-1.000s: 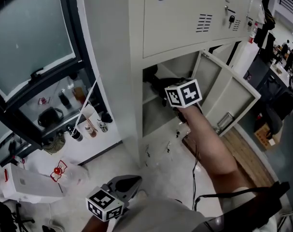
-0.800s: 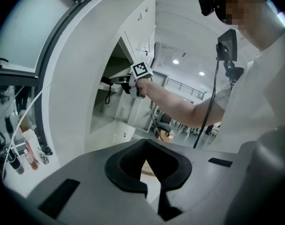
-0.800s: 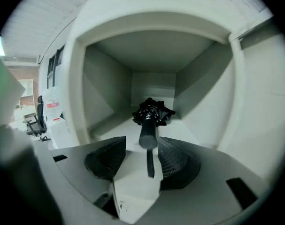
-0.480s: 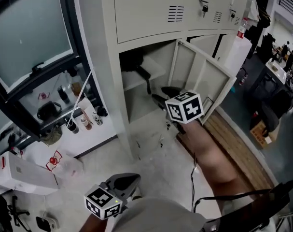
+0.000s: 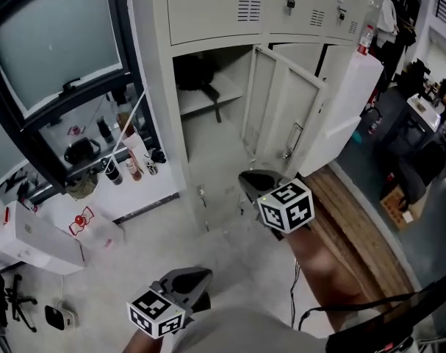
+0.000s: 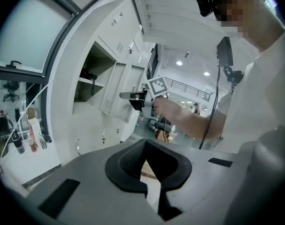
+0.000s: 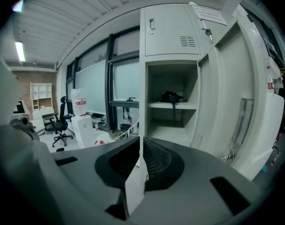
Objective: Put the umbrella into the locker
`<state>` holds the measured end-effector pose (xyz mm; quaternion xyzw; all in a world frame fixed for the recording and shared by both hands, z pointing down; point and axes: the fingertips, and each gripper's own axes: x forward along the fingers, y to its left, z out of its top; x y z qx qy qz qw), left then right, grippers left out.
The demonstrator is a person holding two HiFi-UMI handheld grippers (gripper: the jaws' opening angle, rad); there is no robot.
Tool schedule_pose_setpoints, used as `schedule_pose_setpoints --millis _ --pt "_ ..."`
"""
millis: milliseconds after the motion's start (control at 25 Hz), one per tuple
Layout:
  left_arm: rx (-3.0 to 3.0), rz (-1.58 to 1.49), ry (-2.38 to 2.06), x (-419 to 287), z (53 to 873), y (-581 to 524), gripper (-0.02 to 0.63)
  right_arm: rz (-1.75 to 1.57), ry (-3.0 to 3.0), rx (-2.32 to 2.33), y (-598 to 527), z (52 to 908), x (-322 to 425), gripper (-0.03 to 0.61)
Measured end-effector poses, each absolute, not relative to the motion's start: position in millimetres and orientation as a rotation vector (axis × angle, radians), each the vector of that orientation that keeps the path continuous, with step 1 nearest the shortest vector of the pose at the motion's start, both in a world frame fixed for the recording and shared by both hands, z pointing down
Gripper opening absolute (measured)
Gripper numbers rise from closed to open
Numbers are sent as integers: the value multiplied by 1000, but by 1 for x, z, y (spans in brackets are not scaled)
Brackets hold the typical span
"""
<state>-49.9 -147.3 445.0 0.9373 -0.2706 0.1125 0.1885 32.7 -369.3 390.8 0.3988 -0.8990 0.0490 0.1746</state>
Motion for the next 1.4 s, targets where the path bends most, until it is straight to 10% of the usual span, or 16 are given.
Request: schedule_pose_setpoints --millis 1400 --pt "2627 333 -817 -100 434 3 9 170 -2612 910 -82 426 -37 23"
